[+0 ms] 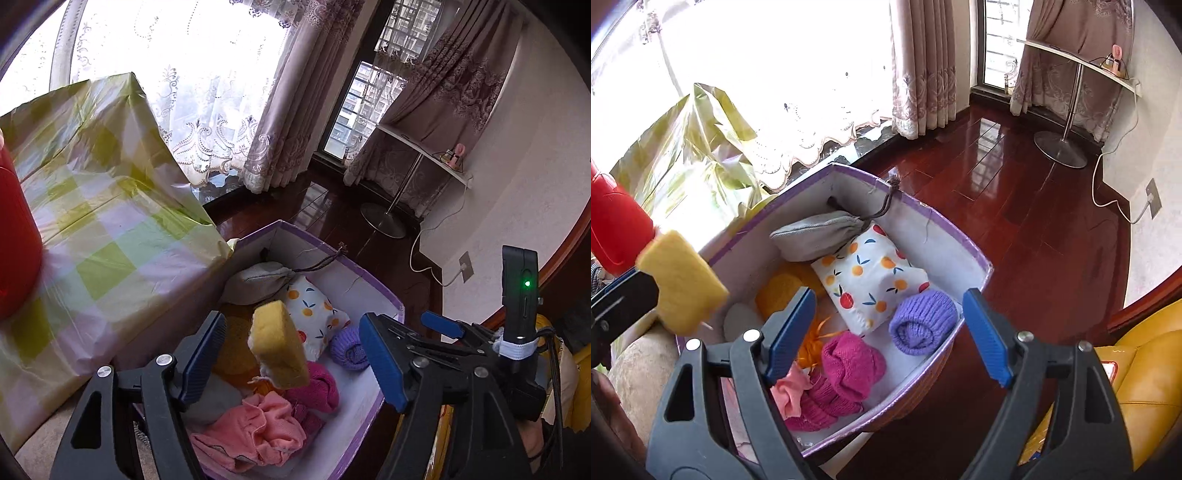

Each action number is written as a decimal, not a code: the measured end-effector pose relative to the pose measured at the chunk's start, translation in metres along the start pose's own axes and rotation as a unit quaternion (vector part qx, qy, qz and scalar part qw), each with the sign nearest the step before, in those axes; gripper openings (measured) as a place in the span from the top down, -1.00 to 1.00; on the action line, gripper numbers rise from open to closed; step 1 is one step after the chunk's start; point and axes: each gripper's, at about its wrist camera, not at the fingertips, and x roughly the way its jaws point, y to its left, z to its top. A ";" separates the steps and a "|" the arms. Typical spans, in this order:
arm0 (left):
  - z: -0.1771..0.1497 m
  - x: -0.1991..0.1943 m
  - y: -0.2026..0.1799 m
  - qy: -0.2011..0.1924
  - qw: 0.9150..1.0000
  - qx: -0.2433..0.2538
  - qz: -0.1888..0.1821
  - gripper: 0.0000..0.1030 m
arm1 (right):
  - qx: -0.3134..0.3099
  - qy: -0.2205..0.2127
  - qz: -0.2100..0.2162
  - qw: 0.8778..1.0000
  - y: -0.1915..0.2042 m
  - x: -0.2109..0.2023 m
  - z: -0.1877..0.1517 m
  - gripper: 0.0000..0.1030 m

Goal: Organize soft objects
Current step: 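Carry the sponge into the white box with the left tool while the right drops the pink towel there, then move both open tools back over the items on the bed, then grasp the dark brown knit square with the right tool while the left grasps the pink round pouch, then carry both items over the white box and open both tools to drop them, then move both open tools back over the bed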

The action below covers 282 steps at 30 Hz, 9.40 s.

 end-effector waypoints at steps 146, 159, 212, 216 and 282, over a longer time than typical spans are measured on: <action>-0.102 -0.252 0.283 -0.201 0.832 -0.276 0.437 -0.46 | -0.308 -0.046 0.280 0.908 0.385 -0.056 -0.116 0.26; -0.067 -0.191 0.192 -0.171 0.900 -0.200 0.348 -0.46 | -0.217 -0.053 0.233 0.946 0.267 -0.067 -0.061 0.26; -0.040 -0.017 -0.015 0.033 0.997 -0.023 0.062 -0.47 | -0.028 0.009 0.025 0.999 -0.018 0.015 0.012 -0.58; -0.056 0.004 -0.023 0.109 0.992 -0.005 0.063 -0.56 | -0.029 0.010 0.028 0.999 -0.018 0.016 0.011 -0.58; -0.135 -0.280 0.276 -0.212 0.843 -0.373 0.324 -0.11 | -0.315 0.008 0.303 0.899 0.342 -0.079 -0.083 -0.63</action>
